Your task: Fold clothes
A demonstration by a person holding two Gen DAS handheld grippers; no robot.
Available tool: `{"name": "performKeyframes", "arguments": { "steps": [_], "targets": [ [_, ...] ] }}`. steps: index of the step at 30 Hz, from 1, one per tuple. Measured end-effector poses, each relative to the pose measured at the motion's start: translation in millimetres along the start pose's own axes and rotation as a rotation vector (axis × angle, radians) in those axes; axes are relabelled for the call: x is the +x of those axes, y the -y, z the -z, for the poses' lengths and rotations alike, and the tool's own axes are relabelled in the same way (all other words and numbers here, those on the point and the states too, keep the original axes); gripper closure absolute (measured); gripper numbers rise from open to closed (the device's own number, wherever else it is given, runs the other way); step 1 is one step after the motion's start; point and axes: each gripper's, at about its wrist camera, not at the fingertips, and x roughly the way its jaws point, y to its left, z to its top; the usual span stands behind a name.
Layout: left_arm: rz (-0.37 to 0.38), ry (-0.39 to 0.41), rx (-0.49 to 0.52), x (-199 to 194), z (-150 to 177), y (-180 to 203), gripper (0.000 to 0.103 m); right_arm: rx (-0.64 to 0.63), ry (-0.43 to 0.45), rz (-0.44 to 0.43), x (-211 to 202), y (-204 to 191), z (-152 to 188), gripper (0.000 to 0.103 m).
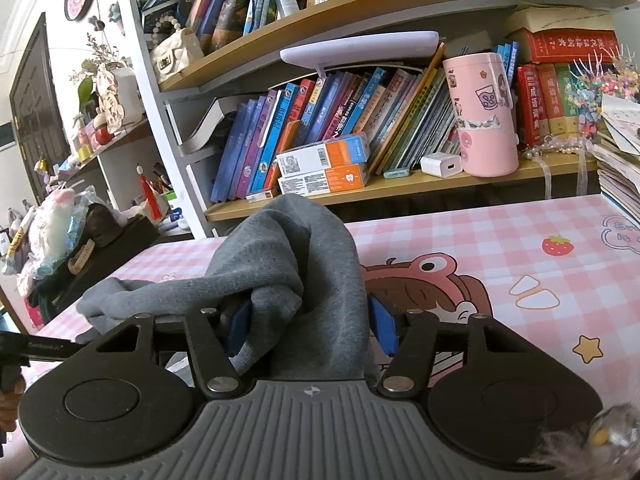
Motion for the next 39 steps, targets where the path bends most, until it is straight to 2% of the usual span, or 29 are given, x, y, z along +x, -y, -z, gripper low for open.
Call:
{"name": "performKeyframes", "arguments": {
  "steps": [2,3,6,10,12,16,22,27,30,33,35,36,37,38,39],
  "targets": [
    [0.031,0.037,-0.049,-2.6,-7.8,-2.6,0.077,0.002,0.0,0.001,0.2,0.6,-0.3,0.047],
    [0.041,0.072,-0.075,-7.1,-14.3,-5.7,0.08,0.003,-0.001,0.001,0.2,0.9,-0.4,0.047],
    [0.059,0.192,-0.149,-26.0,-38.8,-18.4,0.08,0.004,-0.01,-0.011,1.2,1.4,-0.2,0.047],
    [-0.052,0.375,-0.182,-58.3,-67.1,-42.8,0.081,-0.034,-0.05,-0.07,5.5,-7.0,2.9,0.035],
    [-0.083,0.362,-0.206,-57.9,-61.2,-57.1,0.08,-0.074,-0.062,-0.102,6.8,-16.0,5.9,0.033],
    [-0.138,0.311,-0.247,-54.0,-45.5,-84.3,0.079,-0.172,-0.082,-0.083,8.5,-33.2,13.6,0.032],
    [-0.221,0.234,-0.308,-48.2,-21.9,-125.1,0.073,-0.208,-0.106,-0.092,11.8,-38.8,19.8,0.031],
    [-0.233,0.211,-0.316,-50.7,-10.3,-128.5,0.067,-0.209,-0.093,-0.101,9.4,-38.2,18.2,0.031],
    [-0.244,0.199,-0.314,-49.4,-6.4,-129.1,0.059,-0.228,-0.08,-0.134,4.2,-41.3,16.6,0.031],
    [-0.243,0.186,-0.316,-45.3,-4.0,-129.5,0.059,-0.27,-0.075,-0.155,0.7,-47.1,16.8,0.031],
    [-0.235,0.177,-0.313,-42.2,-1.8,-129.9,0.06,-0.309,-0.085,-0.136,2.0,-50.7,19.3,0.032],
    [-0.23,0.171,-0.31,-40.7,-0.5,-130.1,0.061,-0.325,-0.098,-0.121,3.7,-51.3,20.8,0.034],
    [-0.222,0.166,-0.298,-39.9,0.0,-129.9,0.063,-0.338,-0.118,-0.103,6.1,-51.2,22.5,0.048],
    [-0.214,0.161,-0.285,-39.3,0.3,-129.6,0.069,-0.345,-0.134,-0.095,7.4,-50.2,23.6,0.071],
    [-0.196,0.152,-0.274,-38.4,0.1,-129.9,0.077,-0.345,-0.146,-0.096,7.6,-48.2,24.0,0.078]
  ]
}}
